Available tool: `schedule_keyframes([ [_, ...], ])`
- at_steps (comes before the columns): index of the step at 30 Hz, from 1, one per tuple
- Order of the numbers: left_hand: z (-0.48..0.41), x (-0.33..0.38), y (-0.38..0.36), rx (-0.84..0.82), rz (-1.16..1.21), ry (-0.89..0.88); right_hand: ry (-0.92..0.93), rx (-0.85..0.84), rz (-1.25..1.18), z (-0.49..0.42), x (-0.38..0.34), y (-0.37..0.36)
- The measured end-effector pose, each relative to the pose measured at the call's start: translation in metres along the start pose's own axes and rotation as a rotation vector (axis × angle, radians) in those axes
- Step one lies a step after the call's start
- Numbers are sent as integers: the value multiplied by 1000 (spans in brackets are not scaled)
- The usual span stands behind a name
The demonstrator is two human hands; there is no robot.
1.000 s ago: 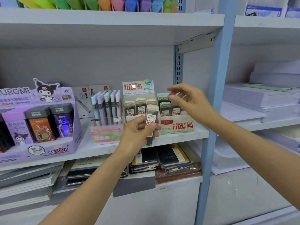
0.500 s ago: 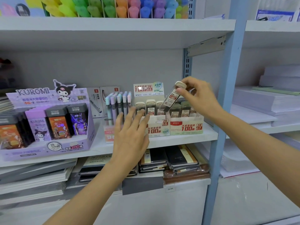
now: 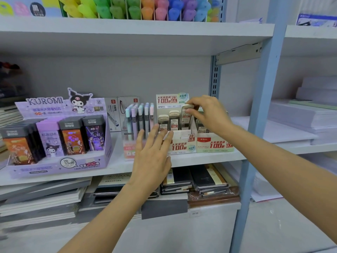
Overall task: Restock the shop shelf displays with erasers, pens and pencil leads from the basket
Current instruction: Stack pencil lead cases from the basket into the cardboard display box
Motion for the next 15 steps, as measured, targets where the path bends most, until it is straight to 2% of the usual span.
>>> schedule_keyframes([
  [6, -1, 1, 1, 24, -1, -7, 0, -147, -25, 1, 2, -14],
  [9, 0, 0, -1, 25, -6, -5, -16, -138, -40, 1, -1, -19],
  [15, 0, -1, -4, 16, 4, -20, -38, -51, 126, 2, 9, -16],
])
Point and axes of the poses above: each hand's wrist, its own z-axis away from the middle knuckle, its own y-axis out of the back of the hand, x = y × z, the point moved 8 cm from there along -z, towards the middle knuckle, and after that the axes turned 15 degrees about z, right-handed, at the moved point
